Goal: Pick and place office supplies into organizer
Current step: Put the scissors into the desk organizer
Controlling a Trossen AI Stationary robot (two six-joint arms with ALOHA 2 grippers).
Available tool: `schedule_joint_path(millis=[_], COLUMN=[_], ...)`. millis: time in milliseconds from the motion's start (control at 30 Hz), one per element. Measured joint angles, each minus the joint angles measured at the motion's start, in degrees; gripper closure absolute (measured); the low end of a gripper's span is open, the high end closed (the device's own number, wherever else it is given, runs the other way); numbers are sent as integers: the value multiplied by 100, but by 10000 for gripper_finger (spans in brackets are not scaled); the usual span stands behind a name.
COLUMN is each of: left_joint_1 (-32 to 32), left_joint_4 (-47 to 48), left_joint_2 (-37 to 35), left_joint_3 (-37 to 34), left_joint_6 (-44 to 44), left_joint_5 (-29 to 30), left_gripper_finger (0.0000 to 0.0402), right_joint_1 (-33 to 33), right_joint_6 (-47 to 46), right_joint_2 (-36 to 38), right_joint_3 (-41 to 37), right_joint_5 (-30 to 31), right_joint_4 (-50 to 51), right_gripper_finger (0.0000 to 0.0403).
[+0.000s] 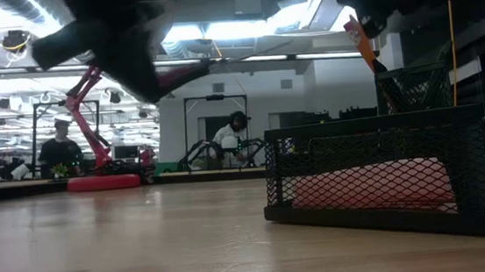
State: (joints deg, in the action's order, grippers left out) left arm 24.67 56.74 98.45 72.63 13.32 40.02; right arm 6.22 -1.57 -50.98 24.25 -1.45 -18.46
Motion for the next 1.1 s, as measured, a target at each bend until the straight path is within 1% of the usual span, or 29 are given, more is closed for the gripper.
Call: schedule_joint_path(millis=[133, 233, 333, 433, 567, 700, 800, 967, 1100], left_joint_1=[-193, -348, -485, -631, -799, -930, -1030, -1112, -1149], left_joint_4=[1, -5, -59, -341, -965, -1702, -2134, -2380, -2517], left_joint_2=[-4, -4, -6, -7, -7, -7, -11, -13, -13], left_joint_3=[158, 265, 313, 318, 318, 318, 318, 318, 318], left_joint_6=[-822, -1388, -1987, -2750, -3963, -5395, -6293, -7216, -7736], left_joint_5=[445, 754, 1023, 1377, 2034, 2667, 2836, 3219, 3391], left_gripper_finger=[388, 388, 388, 388, 388, 388, 388, 388, 388], right_joint_1=[0, 0, 0, 0, -47, -220, -388, -617, -712], right_joint_6=[-382, -402, -426, -473, -461, -213, -87, 63, 69], right_joint_2=[-2, -2, -8, -153, -583, -1159, -1492, -1900, -2191], right_joint_3=[250, 498, 832, 1215, 1877, 2703, 3424, 4430, 4806], right_joint_5=[-22, -22, -20, -17, 170, 456, 671, 694, 689], right_joint_4=[-8, 175, 612, 1031, 1702, 2503, 3055, 4078, 4357], right_gripper_finger=[369, 369, 369, 369, 369, 369, 369, 369, 359])
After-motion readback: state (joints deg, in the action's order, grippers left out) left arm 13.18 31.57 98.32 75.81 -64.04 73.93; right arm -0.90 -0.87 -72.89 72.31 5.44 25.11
